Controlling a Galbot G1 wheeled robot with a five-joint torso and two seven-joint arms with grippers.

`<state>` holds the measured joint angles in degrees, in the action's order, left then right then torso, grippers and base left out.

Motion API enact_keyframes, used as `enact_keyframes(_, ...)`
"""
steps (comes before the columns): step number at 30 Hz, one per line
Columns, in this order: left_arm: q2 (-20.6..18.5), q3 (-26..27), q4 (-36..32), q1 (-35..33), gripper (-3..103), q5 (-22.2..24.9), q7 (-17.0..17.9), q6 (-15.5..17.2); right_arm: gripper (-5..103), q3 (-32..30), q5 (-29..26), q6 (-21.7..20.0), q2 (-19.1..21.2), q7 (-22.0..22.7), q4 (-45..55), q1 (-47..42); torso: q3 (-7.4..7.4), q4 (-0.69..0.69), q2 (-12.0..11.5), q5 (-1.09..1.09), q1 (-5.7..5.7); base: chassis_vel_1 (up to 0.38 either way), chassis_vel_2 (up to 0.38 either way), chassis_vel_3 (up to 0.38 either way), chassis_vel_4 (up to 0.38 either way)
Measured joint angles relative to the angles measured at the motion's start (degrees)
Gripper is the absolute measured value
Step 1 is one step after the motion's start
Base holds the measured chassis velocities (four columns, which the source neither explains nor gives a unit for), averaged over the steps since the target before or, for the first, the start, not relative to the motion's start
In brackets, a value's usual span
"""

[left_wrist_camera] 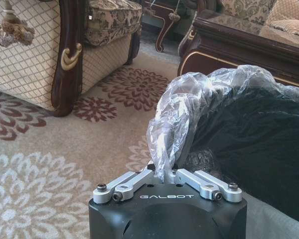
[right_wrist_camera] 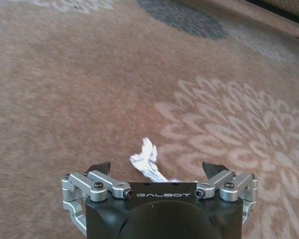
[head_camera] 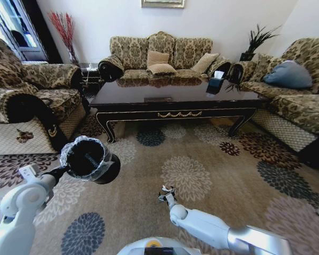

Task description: Move to the front of the table and pick up the trash from the floor, then place it into the trash bin.

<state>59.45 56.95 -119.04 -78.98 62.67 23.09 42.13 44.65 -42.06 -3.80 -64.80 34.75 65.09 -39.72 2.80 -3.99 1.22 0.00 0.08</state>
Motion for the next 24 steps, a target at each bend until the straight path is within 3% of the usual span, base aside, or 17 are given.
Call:
enact_keyframes(8,0.1,-0.7,-0.4,0.4,2,-0.1,-0.1,0.0,101,-1.6,-3.3,0.8,0.0,0.1,-1.3,-0.5,0.00,0.00,0.0,0.02,0.00,0.000,0.000,0.000,0.000)
enact_keyframes(10,0.1,-0.8,-0.4,0.4,2,-0.2,-0.1,0.0,96,-1.7,-3.6,0.9,-0.2,-0.4,-1.8,-0.5,0.00,0.00,0.0,0.02,0.00,0.000,0.000,0.000,0.000)
enact_keyframes(11,0.1,-0.9,-0.4,0.5,2,-0.3,-0.1,0.0,88,-1.8,-3.3,1.1,-0.3,-0.9,-2.5,-0.4,0.00,0.01,0.0,0.03,0.00,0.000,0.000,0.000,0.000)
enact_keyframes(13,0.1,-1.0,-0.4,0.5,2,-0.3,-0.1,0.0,88,-1.8,-3.1,1.1,-0.4,-1.1,-2.8,-0.3,-0.01,0.02,0.0,0.03,0.00,0.000,0.000,0.000,0.000)
enact_keyframes(24,0.5,-1.6,-0.2,0.8,2,-1.2,-0.2,0.0,62,-1.1,-0.9,1.3,-0.1,-1.4,-3.8,-0.3,-0.01,0.03,0.0,0.06,0.00,0.000,0.000,0.000,0.000)
